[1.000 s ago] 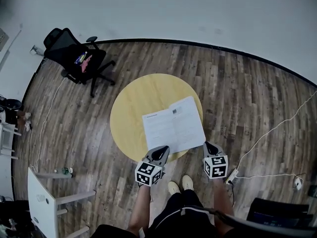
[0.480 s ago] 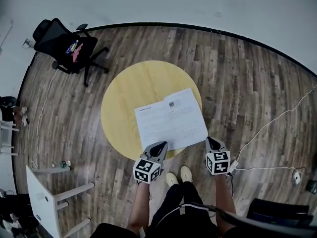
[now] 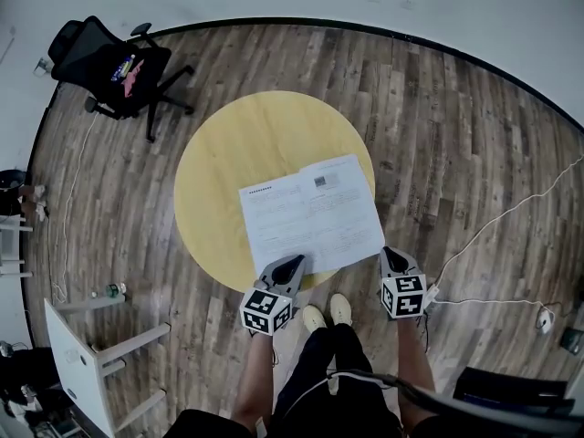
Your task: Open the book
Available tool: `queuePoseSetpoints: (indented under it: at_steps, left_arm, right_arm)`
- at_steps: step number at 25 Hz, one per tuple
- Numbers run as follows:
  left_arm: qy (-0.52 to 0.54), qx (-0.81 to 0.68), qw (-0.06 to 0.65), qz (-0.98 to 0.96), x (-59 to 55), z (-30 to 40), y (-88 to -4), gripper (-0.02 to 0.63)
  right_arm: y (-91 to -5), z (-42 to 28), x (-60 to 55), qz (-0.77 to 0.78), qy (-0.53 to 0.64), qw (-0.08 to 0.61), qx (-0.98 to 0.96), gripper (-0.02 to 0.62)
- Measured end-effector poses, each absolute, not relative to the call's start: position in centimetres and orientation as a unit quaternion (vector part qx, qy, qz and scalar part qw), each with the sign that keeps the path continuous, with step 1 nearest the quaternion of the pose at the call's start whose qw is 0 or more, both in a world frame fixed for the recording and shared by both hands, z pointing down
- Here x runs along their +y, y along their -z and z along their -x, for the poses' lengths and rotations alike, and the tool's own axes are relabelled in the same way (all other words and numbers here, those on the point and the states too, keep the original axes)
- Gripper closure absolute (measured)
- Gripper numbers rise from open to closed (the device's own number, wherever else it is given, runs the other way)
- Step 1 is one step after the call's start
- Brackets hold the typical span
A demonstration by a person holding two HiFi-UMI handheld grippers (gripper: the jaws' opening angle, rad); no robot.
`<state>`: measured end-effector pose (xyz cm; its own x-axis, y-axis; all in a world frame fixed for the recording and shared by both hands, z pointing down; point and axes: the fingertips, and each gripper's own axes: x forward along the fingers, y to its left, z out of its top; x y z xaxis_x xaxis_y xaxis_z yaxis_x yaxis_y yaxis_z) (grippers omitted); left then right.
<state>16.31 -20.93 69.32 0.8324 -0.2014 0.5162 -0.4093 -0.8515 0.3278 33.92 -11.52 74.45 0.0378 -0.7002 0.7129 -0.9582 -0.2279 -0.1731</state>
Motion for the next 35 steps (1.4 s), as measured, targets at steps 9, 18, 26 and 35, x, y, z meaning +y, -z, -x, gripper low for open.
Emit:
queuePoseSetpoints:
  at_steps: [9, 18, 26, 35]
  left_arm:
    - [-0.242, -0.170, 0.228, -0.928, -21.5, -15.8, -70.1, 0.606]
    - [-0.237, -0.173, 0.239, -0.926, -21.4, -15.3, -70.3, 0.606]
    - [-0.233, -0.176, 0.237, -0.927, -21.3, -14.6, -69.7, 0.606]
    - [-0.212, -0.189, 0.228, -0.931, -21.5, -12.7, -67.1, 0.604]
  right_arm:
    - [-75.2, -34.0, -11.6, -0.702, -0.359, 0.177, -0.589, 0.589]
    - [-75.4, -33.8, -11.4, -0.711, -0.369, 0.159, -0.577, 0.379]
    - [-74.2, -33.7, -11.3, -0.712, -0.369, 0.160, -0.576, 0.379]
    - [-69.5, -32.3, -12.0, -0.721, -0.309, 0.178, -0.593, 0.510]
